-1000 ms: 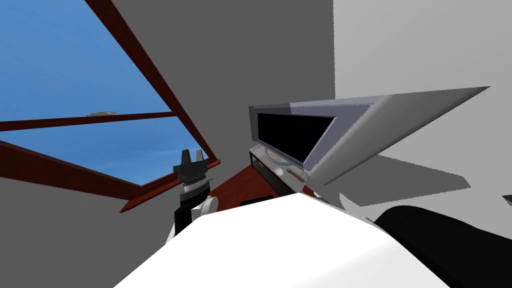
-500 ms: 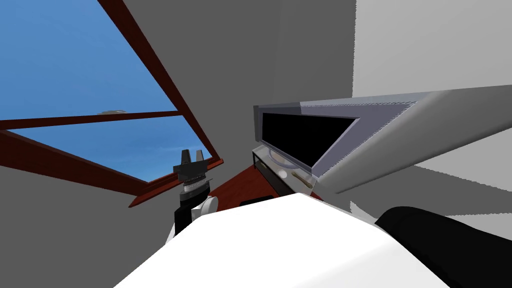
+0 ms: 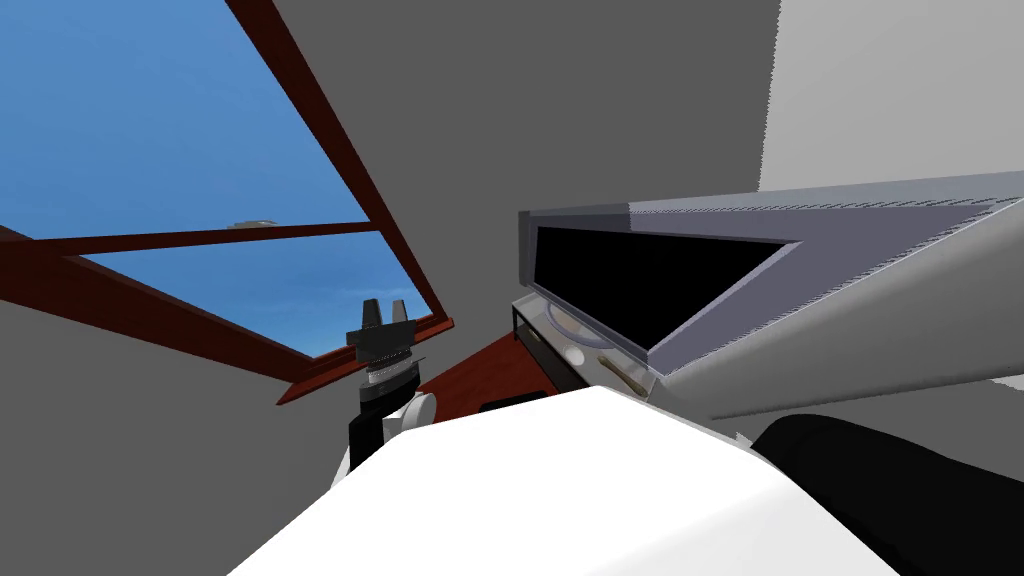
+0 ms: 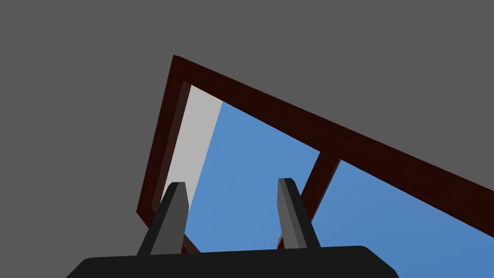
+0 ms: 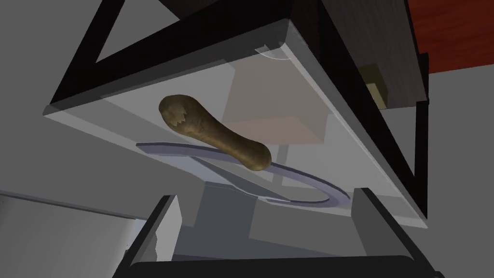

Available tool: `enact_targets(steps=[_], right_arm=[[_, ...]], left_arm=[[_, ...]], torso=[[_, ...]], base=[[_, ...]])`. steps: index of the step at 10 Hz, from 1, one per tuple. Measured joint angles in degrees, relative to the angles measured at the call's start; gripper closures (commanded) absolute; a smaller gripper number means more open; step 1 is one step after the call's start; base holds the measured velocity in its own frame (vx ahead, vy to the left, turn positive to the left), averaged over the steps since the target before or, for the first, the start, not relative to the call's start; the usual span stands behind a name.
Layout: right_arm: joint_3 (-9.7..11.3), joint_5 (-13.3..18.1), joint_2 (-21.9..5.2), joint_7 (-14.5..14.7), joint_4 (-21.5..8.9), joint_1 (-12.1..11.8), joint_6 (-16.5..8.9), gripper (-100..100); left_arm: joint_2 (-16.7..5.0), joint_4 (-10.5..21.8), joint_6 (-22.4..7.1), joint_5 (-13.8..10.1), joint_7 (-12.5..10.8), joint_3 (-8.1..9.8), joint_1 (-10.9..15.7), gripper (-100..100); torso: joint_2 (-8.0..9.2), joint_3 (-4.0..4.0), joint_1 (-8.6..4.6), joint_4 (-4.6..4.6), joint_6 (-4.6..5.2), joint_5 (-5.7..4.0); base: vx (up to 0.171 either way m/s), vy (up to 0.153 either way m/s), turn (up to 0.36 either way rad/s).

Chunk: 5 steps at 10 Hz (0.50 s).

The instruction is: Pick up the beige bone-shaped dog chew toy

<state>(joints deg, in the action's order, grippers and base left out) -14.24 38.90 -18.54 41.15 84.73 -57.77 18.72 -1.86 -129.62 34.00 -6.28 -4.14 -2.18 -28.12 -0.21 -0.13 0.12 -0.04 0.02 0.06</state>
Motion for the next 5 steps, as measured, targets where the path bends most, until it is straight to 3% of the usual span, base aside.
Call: enact_targets(steps=[2,4,5], right_arm=[[-0.64,0.71,-0.5,2.24,-2.24,-0.86,-0.59,-100],[-0.92,1.66,-0.49,5.13,-5.84,0.27,-1.67,-100],[-0.56,1.92,-1.55,5.81,-6.13,-0.68,-2.97,-100]], left_arm=[[0.0,0.0,0.0,0.0,0.0,0.0,0.0,0],[0.0,0.0,0.0,0.0,0.0,0.0,0.0,0],[0.0,0.0,0.0,0.0,0.0,0.0,0.0,0]], torso=[[0.03,0.01,-0.02,0.0,0.01,-0.01],[0.07,0.04,-0.06,0.01,0.01,-0.01],[0.0,0.01,-0.01,0.0,-0.02,0.01]], base=[[0.09,0.013,0.127],[0.093,0.013,0.12],[0.101,0.013,0.079]])
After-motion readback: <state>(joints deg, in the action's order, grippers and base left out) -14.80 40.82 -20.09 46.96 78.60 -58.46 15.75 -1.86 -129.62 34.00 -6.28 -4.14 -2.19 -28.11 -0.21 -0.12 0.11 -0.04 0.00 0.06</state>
